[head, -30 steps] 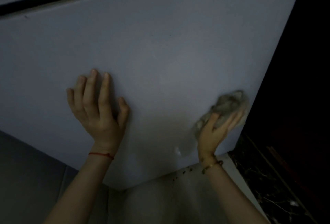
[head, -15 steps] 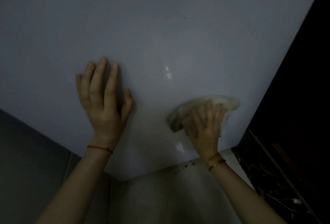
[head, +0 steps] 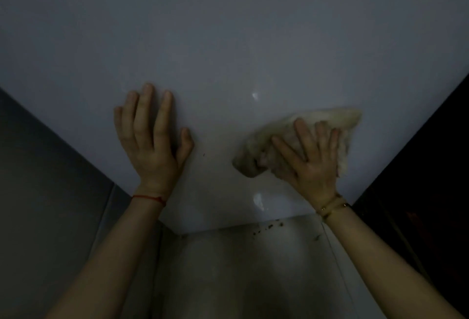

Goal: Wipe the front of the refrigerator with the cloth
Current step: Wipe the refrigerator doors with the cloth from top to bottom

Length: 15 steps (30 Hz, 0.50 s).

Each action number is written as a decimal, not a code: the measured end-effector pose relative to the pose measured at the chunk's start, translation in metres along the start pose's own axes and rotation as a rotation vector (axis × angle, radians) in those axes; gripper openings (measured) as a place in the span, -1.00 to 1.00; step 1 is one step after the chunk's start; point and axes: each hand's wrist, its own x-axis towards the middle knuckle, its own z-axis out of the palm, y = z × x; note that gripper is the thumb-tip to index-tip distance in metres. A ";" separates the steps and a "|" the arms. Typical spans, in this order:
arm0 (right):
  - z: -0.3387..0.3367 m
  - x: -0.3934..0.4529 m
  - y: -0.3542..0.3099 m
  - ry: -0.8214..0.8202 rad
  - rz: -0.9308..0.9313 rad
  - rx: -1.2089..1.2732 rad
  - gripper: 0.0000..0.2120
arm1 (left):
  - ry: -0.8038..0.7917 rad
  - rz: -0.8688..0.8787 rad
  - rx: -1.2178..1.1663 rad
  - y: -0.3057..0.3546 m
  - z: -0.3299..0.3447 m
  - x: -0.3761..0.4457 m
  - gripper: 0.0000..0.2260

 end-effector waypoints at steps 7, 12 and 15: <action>-0.003 -0.041 -0.017 -0.303 -0.351 -0.033 -0.45 | -0.001 0.010 0.004 0.001 -0.001 0.001 -0.57; -0.026 0.025 -0.010 -0.049 0.159 0.112 -0.55 | 0.010 0.000 0.002 0.001 0.000 -0.001 -0.57; -0.032 0.091 -0.015 0.180 0.396 0.145 -0.46 | 0.013 -0.018 -0.021 0.001 0.001 0.001 -0.55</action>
